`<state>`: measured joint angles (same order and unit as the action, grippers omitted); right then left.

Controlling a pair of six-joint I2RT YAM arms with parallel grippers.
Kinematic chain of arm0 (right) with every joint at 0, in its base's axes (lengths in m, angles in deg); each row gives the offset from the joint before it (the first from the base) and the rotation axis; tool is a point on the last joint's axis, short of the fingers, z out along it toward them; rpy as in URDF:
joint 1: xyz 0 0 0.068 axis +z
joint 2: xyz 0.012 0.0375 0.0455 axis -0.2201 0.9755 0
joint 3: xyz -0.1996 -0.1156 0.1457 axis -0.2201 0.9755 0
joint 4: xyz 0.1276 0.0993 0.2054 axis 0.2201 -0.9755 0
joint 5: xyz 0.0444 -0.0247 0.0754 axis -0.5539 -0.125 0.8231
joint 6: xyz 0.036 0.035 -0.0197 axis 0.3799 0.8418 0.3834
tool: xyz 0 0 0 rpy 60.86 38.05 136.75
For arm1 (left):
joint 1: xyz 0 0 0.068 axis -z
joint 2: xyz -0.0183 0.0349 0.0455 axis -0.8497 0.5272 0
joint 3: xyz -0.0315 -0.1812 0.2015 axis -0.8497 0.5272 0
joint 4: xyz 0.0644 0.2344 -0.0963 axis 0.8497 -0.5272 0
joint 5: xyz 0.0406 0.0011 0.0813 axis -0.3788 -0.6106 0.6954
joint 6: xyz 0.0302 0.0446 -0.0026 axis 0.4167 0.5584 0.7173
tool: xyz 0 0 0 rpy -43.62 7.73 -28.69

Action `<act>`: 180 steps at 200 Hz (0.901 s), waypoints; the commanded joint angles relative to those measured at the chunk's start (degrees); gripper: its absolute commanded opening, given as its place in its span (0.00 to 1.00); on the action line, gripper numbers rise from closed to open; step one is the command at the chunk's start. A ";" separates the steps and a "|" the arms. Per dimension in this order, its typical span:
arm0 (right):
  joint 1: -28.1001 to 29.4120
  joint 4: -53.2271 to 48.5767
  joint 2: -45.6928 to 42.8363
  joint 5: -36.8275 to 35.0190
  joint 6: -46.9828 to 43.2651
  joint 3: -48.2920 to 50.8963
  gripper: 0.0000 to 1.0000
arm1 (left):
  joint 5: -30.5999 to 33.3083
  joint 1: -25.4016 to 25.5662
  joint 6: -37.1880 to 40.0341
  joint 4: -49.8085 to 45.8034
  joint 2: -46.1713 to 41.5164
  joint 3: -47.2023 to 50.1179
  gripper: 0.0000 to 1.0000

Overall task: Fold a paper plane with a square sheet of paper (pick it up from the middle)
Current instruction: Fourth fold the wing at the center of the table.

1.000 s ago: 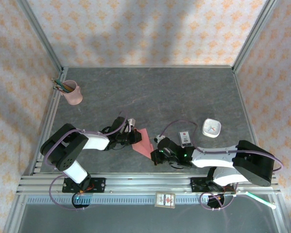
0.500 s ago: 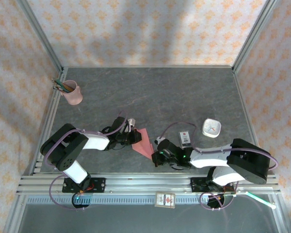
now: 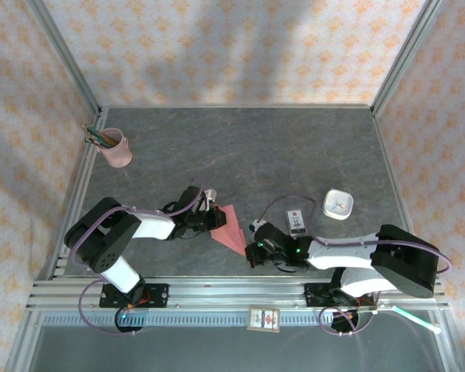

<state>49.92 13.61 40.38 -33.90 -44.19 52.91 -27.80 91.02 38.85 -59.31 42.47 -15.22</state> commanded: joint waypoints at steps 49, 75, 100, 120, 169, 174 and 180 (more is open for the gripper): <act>0.05 -3.17 -1.55 1.01 -1.62 -5.59 0.05 | 2.31 -0.52 1.19 -4.72 0.57 0.44 0.12; 0.14 -2.54 0.40 1.57 -1.89 -5.97 0.05 | 2.31 -0.58 1.25 -4.90 0.47 0.30 0.11; 0.13 -3.58 1.42 -0.02 -1.54 -6.39 0.04 | 2.22 -0.56 1.27 -5.07 0.41 0.27 0.12; -0.31 -8.39 0.08 -5.09 -0.67 -6.61 0.05 | 2.31 -0.58 1.27 -5.27 0.12 0.31 0.11; -1.22 -8.94 -5.86 -3.50 -1.54 -5.71 0.15 | 2.35 -0.58 1.45 -4.83 0.61 0.56 0.12; -0.97 -8.35 -5.88 -2.65 -1.83 -6.09 0.15 | 2.31 -0.63 1.37 -4.73 0.80 0.56 0.11; -0.55 -7.48 -5.88 -1.62 -2.16 -6.51 0.15 | 2.22 -0.58 1.36 -4.64 0.90 0.56 0.12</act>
<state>48.63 5.59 35.37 -36.76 -45.02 47.99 -27.78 91.02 38.98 -59.40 42.47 -15.27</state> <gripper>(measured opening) 0.150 0.114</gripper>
